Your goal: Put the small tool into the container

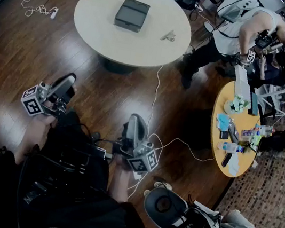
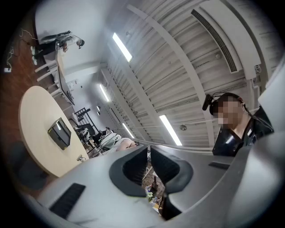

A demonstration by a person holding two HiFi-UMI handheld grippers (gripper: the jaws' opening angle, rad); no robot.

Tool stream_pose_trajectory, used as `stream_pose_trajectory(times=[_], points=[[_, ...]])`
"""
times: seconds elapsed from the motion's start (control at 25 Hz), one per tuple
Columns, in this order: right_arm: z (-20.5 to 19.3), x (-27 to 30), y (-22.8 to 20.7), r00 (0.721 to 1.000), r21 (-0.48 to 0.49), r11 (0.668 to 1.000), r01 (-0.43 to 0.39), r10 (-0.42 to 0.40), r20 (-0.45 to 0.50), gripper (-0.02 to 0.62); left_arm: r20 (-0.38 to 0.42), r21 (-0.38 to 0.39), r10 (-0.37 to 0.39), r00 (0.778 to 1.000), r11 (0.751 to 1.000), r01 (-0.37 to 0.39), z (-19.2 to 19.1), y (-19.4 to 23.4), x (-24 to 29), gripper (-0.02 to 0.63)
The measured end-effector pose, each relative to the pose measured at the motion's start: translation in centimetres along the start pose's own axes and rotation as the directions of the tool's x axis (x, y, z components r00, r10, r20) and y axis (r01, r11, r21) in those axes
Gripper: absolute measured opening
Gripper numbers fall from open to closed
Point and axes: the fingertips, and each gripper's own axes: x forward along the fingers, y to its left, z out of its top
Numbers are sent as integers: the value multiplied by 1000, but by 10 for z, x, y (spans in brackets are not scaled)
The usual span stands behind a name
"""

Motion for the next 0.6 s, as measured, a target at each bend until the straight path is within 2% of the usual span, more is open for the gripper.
stream_pose_trajectory(times=[0.24, 0.44, 0.6], points=[[-10, 0, -3, 999, -26, 999, 20, -21, -25, -20, -6, -37, 2, 1000, 999, -2, -1, 16, -2, 10], [-21, 33, -15, 997, -45, 998, 34, -37, -65, -19, 10, -59, -5, 1000, 998, 6, 8, 51, 6, 9], [-36, 81, -31, 991, -50, 998, 26, -32, -130, -20, 40, -104, 27, 999, 994, -22, 33, 95, 17, 11]])
